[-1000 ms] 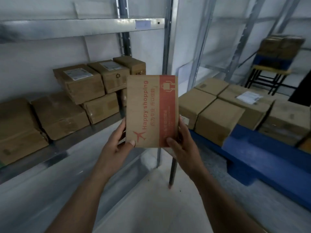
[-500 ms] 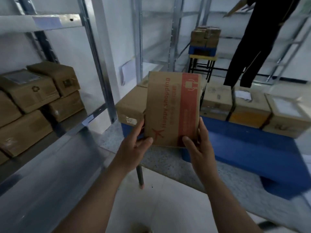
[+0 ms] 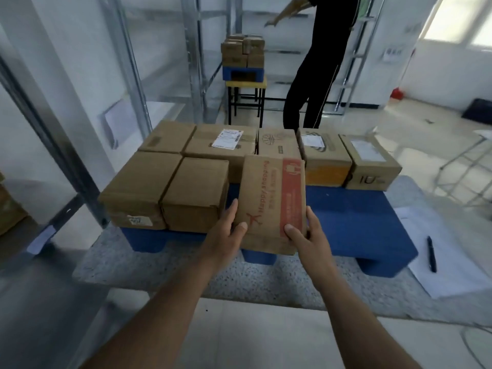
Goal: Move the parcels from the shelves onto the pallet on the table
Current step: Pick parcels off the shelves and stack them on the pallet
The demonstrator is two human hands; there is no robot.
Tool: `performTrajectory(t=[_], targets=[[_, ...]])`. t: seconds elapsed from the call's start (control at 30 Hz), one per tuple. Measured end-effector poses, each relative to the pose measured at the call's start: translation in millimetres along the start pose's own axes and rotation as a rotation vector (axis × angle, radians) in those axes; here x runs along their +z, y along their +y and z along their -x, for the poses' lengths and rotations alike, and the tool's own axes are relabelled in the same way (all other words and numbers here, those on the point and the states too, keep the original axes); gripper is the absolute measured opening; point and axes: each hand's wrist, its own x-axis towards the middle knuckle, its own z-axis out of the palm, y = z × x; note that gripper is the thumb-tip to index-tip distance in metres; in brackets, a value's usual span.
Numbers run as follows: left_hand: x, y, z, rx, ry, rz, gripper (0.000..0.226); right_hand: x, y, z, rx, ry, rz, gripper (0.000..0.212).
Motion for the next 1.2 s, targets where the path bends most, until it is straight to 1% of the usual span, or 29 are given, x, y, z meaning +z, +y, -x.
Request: performTrajectory(t=[0.07,0.17,0.27,0.3,0.33,0.37,0.47,0.5,0.53,0.57,0.63,0.7,0.77,0.83,0.93,0.97,1.13,1.2], targets=[[-1,-5,-12,-0.049,-0.015,-0.021,0.057,5,0,-10,0.039,-0.003,0.036,0.058],[-2,-16,-29,-0.156,-0.030,-0.035,0.057,15,4,-24,0.144,0.003,0.104,0.064],[-8,-26,-38,-0.214,-0.089,-0.097,0.058,23,11,-33,0.226,0.020,0.162,0.064],[-11,-28,-39,-0.196,-0.096,-0.134,0.059,25,11,-35,0.237,0.027,0.168,0.064],[-15,-29,-41,-0.151,-0.071,-0.192,0.057,26,11,-37,0.246,0.034,0.169,0.065],[-19,-28,-42,-0.078,0.001,-0.261,0.054,27,10,-40,0.251,0.038,0.167,0.067],[-38,-28,-51,0.171,0.303,-0.414,0.041,31,7,-51,0.270,0.041,0.164,0.072],[-45,-30,-57,0.232,0.358,-0.483,0.040,33,6,-55,0.276,0.042,0.170,0.073],[-52,-33,-65,0.255,0.368,-0.574,0.040,36,5,-60,0.281,0.043,0.175,0.074],[-57,-36,-71,0.234,0.344,-0.673,0.041,38,4,-64,0.286,0.043,0.177,0.074],[-66,-41,-80,0.109,0.229,-0.827,0.043,41,2,-71,0.289,0.037,0.179,0.078],[-71,-45,-86,0.040,0.160,-0.872,0.041,43,3,-78,0.282,0.032,0.181,0.092],[-73,-46,-89,0.043,0.161,-0.860,0.040,46,6,-85,0.269,0.024,0.166,0.100],[-74,-44,-88,0.036,0.163,-0.846,0.039,50,2,-88,0.268,0.011,0.171,0.094],[-75,-43,-87,0.040,0.159,-0.863,0.040,53,-3,-88,0.249,0.003,0.176,0.057],[-75,-44,-87,0.039,0.154,-0.867,0.040,53,-3,-88,0.245,0.002,0.174,0.050],[-75,-45,-88,0.012,0.133,-0.888,0.040,51,-6,-87,0.226,-0.013,0.185,0.050],[-75,-43,-88,0.010,0.136,-0.888,0.040,50,-9,-88,0.230,-0.032,0.198,0.046]])
